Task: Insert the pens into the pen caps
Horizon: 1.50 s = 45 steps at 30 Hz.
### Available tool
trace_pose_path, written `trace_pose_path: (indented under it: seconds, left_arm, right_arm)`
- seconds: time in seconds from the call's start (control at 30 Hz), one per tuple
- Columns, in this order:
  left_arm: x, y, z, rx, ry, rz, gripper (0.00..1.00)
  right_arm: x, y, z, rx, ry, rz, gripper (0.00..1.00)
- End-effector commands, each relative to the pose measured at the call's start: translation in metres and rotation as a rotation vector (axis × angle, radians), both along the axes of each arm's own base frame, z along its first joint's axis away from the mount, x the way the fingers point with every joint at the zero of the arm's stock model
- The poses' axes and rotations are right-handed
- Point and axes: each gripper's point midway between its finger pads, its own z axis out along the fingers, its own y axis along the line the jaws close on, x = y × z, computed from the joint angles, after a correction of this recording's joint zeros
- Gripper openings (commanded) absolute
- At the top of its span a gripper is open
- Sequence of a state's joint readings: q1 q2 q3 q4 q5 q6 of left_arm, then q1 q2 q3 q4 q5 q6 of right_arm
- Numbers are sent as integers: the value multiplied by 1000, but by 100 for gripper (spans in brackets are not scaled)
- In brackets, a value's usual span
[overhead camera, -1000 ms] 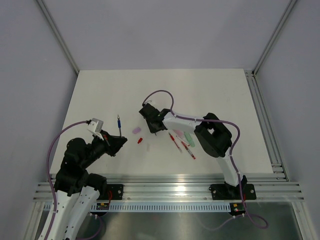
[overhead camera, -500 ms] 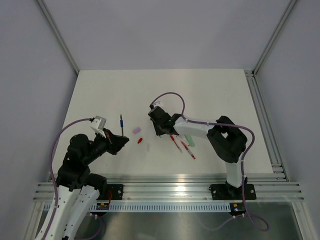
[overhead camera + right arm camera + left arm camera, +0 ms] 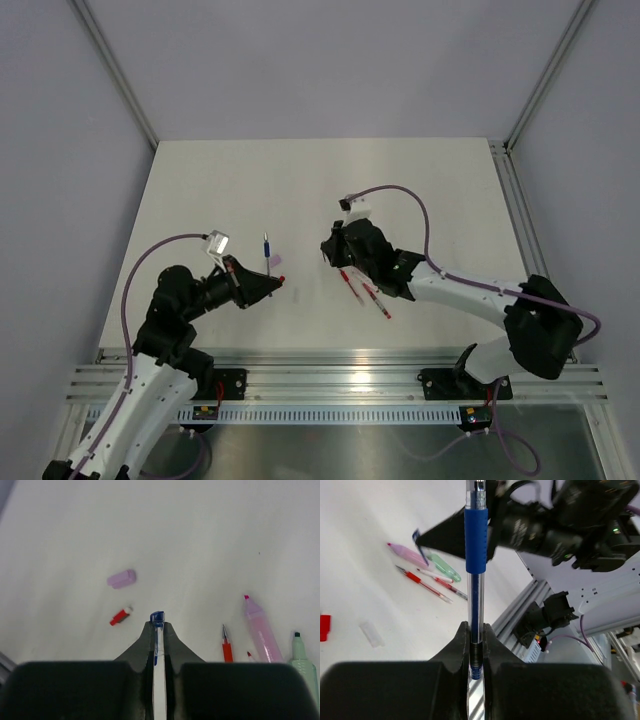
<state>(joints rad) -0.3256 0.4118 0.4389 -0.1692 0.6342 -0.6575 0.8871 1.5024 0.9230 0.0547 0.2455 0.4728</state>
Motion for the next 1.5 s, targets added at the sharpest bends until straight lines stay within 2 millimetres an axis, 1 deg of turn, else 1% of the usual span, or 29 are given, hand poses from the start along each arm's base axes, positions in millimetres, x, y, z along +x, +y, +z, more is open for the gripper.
trace_pose_path:
  seconds: [0.0, 0.03, 0.07, 0.17, 0.2, 0.23, 0.27, 0.3, 0.33, 0.37, 0.4, 0.47, 0.6, 0.7, 0.73, 0.77, 0.9, 1.03, 1.17, 1.27, 1.47]
  left_arm:
    - [-5, -19, 10, -82, -14, -92, 0]
    - [-6, -22, 6, -80, -4, -102, 0]
    - [-8, -25, 7, -86, -8, -120, 0]
    - [-9, -27, 5, -88, -1, -129, 0]
    - [-9, -27, 6, -90, -3, -131, 0]
    - [-10, -27, 7, -92, -10, -136, 0]
    - [-11, -28, 8, -95, -11, -146, 0]
    - [-13, -28, 7, -96, -7, -152, 0]
    - [-14, -28, 8, -98, -15, -156, 0]
    - [-15, -28, 7, -99, -14, -159, 0]
    - [-16, -28, 8, -102, -17, -159, 0]
    - [-18, -29, 8, -109, -18, -171, 0]
    - [-19, -30, 8, -111, -19, -179, 0]
    - [-21, -30, 9, -120, -19, -189, 0]
    - [-21, -30, 9, -121, -21, -191, 0]
    - [-21, -31, 10, -122, -24, -191, 0]
    - [-21, -30, 9, -119, -22, -190, 0]
    - [-21, -30, 9, -118, -22, -185, 0]
    - [-20, -30, 10, -118, -26, -185, 0]
    - [-21, -30, 10, -118, -26, -187, 0]
    - [-20, -29, 10, -116, -28, -179, 0]
  right_arm:
    - [6, -1, 87, 271, -177, -52, 0]
    - [5, -3, 98, 303, -199, -58, 0]
    - [0, -4, 116, 350, -229, -53, 0]
    - [-7, -5, 152, 462, -295, -69, 0]
    - [-12, 1, 169, 509, -327, -62, 0]
    - [-11, 0, 177, 532, -348, -82, 0]
    - [-11, 3, 181, 545, -359, -88, 0]
    - [-15, 10, 198, 589, -387, -79, 0]
    - [-16, 12, 203, 602, -400, -93, 0]
    - [-16, 19, 202, 605, -400, -90, 0]
    - [-21, 25, 216, 641, -427, -81, 0]
    - [-24, 34, 224, 663, -450, -73, 0]
    - [-31, 46, 230, 698, -455, -50, 0]
    - [-31, 50, 234, 697, -464, -47, 0]
    - [-31, 54, 230, 687, -459, -43, 0]
    - [-30, 55, 233, 693, -461, -40, 0]
    - [-36, 65, 233, 698, -454, -5, 0]
    - [-40, 73, 228, 689, -441, 23, 0]
    - [-43, 79, 216, 664, -417, 45, 0]
    - [-44, 83, 210, 660, -403, 58, 0]
    - [-48, 85, 204, 652, -382, 80, 0]
